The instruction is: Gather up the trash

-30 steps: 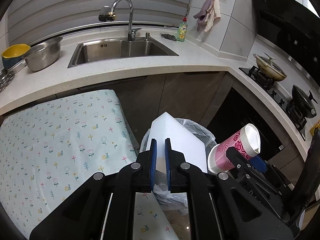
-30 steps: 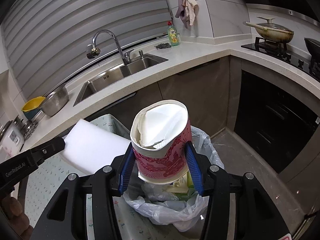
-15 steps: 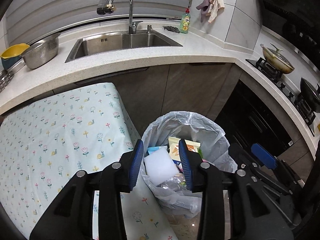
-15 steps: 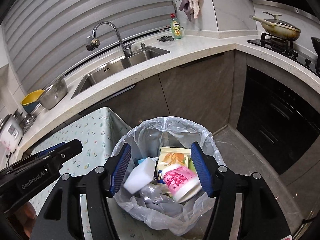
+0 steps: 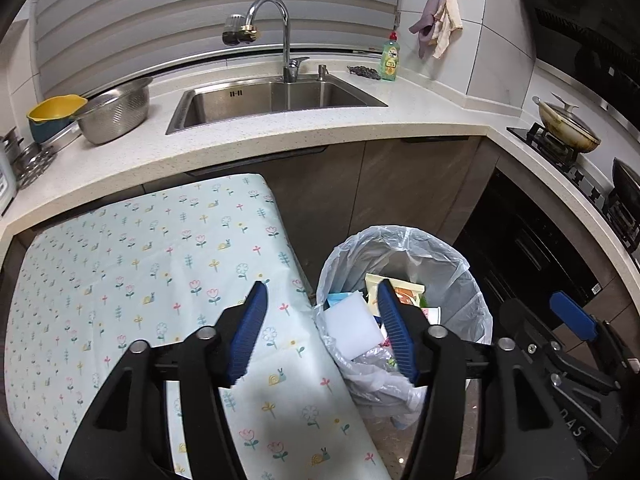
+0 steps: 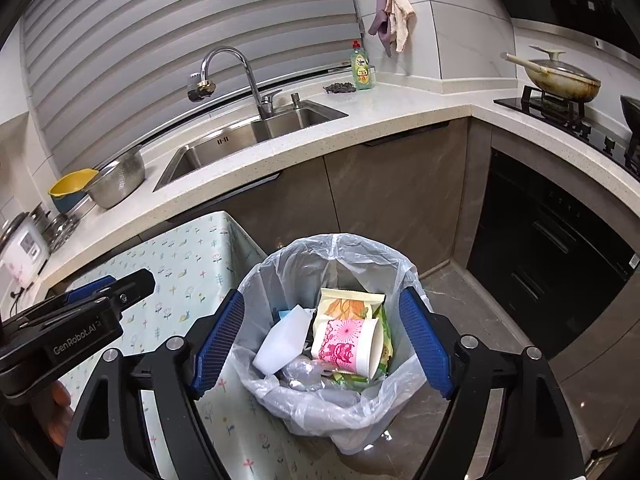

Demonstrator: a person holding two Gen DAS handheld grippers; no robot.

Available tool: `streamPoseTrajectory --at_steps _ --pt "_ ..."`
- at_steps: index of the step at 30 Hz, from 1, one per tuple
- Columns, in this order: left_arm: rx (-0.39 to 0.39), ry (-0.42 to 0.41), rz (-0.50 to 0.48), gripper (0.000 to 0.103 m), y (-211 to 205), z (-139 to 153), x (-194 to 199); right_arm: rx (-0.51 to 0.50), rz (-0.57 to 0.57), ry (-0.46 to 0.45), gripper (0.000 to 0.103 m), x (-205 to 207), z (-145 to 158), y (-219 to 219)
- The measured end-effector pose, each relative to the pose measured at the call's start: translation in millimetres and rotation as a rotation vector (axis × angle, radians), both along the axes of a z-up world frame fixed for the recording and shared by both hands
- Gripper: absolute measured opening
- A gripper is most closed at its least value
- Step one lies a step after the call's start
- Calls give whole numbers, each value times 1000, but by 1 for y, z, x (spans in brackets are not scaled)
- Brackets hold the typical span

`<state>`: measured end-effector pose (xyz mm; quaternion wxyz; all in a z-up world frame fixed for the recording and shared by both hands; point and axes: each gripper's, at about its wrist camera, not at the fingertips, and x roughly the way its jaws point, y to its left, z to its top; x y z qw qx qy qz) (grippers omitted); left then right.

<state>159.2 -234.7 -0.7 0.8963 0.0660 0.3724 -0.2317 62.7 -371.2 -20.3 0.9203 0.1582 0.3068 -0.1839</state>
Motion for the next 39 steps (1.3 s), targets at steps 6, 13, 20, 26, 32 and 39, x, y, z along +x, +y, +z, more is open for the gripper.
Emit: streamPoseTrajectory --at_steps 6,13,20,26,32,39 --pt "10 -69 18 80 18 13 -24 -79 21 11 84 -18 12 22" --pt "6 -104 48 87 40 20 -47 -122 30 -6 85 -42 21 43" --pt "1 -118 71 91 61 20 -66 -125 32 -27 97 -62 24 61" --pt "1 -120 82 92 77 17 -80 -114 25 -29 97 -72 21 73" --pt "11 -130 86 92 89 11 -89 -115 18 -9 97 -78 12 85" --pt "8 -119 98 92 102 4 -93 -111 16 6 97 -85 7 95"
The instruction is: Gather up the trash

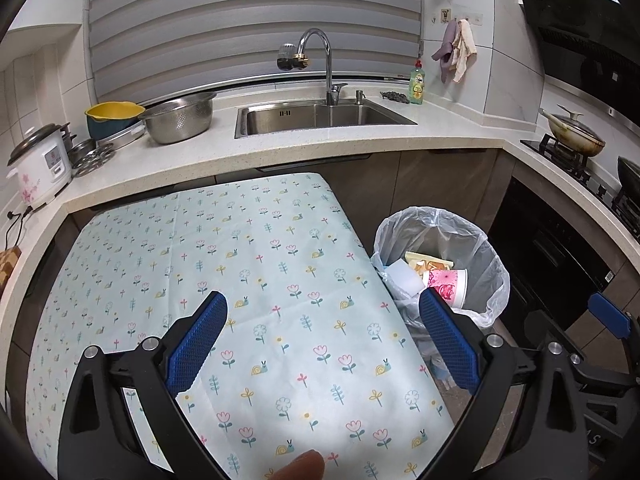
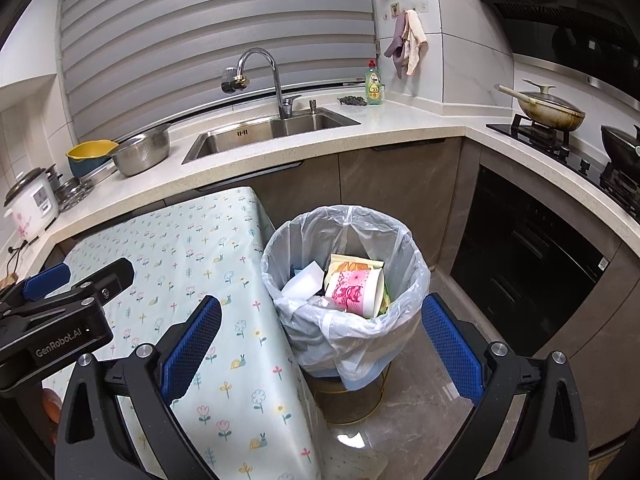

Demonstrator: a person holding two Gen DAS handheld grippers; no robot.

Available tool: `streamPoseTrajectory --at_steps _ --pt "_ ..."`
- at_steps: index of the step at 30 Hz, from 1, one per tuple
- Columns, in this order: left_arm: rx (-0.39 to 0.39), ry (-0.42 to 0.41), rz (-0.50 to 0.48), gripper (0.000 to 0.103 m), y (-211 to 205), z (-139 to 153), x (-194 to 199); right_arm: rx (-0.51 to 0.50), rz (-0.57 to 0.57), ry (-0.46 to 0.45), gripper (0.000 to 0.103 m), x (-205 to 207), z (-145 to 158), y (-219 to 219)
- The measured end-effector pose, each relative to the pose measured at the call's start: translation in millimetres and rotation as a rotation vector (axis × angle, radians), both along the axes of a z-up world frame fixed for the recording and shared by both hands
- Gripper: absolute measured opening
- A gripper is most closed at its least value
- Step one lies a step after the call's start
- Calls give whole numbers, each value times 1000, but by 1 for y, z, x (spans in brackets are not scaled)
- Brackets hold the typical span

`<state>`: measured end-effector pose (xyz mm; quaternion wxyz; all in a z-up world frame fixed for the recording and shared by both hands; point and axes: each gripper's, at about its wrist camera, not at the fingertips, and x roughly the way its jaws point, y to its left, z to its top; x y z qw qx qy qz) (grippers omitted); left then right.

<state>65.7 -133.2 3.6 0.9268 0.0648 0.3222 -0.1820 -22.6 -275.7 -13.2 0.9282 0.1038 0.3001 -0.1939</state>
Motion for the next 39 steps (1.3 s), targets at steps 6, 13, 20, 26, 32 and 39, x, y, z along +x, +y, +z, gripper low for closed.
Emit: streamPoseTrajectory --at_steps 6,13,20,26,32,39 --pt "10 -4 -6 93 5 -5 -9 -3 -4 0 97 -7 -4 10" --pt "27 -24 -7 93 9 -9 -17 -3 -1 8 97 -11 -8 18" --pt "29 -20 12 95 13 -13 -18 12 -2 10 97 -14 -12 21" --pt "30 -25 16 95 16 -14 -19 18 -8 15 97 -15 -17 20" --pt "34 -28 23 96 17 -15 -20 18 -10 14 97 -15 -18 20" --pt "33 -23 28 96 19 -16 -19 21 -15 21 97 -15 -23 18"
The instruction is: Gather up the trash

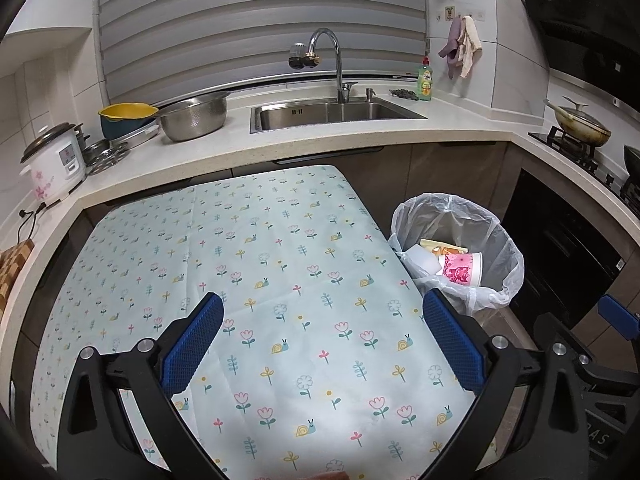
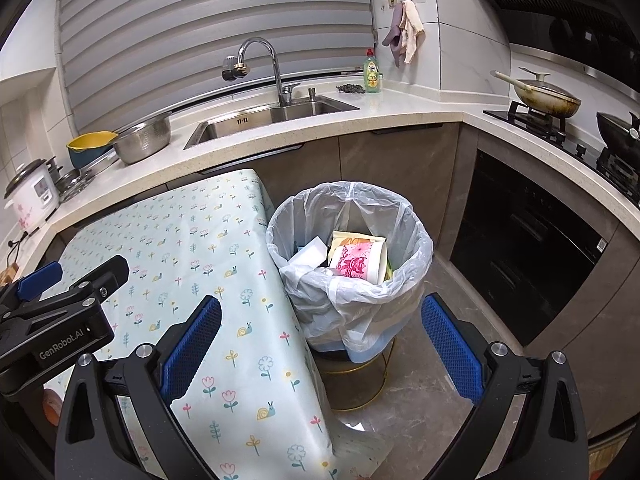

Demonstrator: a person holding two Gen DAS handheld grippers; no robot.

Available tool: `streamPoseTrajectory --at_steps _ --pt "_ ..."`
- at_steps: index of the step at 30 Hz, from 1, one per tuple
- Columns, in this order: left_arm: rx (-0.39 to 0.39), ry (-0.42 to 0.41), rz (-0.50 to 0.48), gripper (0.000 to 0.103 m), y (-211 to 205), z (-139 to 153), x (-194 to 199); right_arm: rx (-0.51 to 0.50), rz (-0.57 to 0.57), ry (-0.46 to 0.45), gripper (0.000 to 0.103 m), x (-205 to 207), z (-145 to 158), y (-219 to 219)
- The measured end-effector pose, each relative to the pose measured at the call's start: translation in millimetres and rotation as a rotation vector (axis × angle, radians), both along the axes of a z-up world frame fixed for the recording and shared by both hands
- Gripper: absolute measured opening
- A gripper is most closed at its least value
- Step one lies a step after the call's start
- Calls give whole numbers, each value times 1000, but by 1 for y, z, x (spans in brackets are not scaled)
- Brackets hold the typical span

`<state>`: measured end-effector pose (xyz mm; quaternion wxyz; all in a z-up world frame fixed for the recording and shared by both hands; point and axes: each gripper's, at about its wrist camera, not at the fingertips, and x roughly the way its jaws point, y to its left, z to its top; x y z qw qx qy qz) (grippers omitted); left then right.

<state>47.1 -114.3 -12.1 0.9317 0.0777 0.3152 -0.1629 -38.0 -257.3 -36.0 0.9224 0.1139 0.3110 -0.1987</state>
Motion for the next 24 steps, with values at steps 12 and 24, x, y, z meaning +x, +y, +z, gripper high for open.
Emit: streamPoseTrajectory --at_steps 12,24 --pt "0 19 5 96 -1 -4 0 4 -5 8 97 -2 -4 -3" --pt "7 21 -2 96 -5 -7 -1 5 -6 10 97 -2 -4 -4"
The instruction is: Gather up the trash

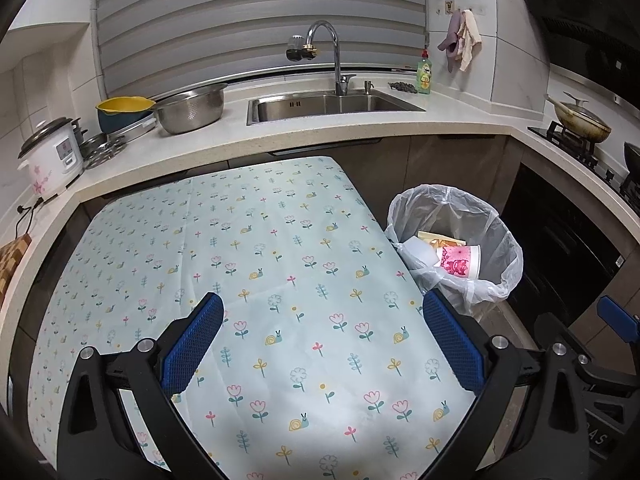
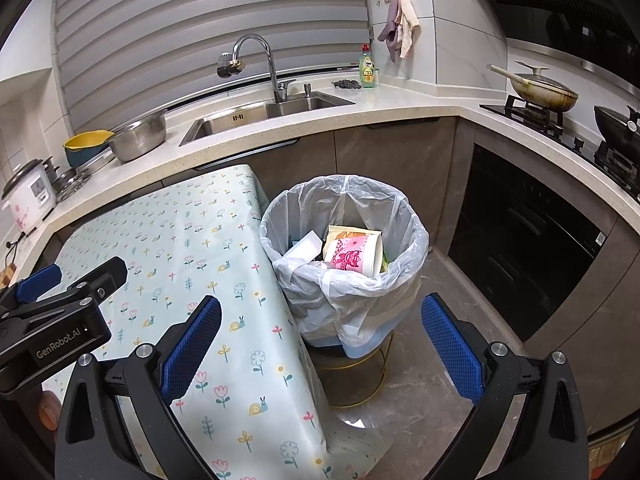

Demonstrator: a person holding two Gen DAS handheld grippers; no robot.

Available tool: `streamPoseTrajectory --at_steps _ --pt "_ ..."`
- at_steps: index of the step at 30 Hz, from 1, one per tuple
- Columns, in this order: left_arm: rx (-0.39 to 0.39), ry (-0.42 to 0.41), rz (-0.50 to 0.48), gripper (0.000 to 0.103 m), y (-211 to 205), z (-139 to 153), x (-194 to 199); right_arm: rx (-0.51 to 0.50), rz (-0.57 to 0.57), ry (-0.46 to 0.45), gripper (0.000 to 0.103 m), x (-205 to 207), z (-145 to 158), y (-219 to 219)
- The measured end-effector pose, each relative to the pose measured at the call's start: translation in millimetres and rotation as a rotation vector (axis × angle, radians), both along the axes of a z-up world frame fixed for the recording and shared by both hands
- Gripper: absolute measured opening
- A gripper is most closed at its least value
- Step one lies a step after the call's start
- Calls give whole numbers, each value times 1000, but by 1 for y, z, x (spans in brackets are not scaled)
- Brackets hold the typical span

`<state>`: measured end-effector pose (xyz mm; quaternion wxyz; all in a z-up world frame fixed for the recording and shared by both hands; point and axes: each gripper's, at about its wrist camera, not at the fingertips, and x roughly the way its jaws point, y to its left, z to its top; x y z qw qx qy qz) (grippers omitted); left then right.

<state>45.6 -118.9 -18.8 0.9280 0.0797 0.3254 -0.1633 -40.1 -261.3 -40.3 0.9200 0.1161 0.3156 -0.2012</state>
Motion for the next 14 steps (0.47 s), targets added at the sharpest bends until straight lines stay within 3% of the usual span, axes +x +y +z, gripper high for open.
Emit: streamPoseTrajectory --at_steps 14 --pt "8 13 -26 95 -7 -5 -1 4 -6 0 97 -3 -4 -4"
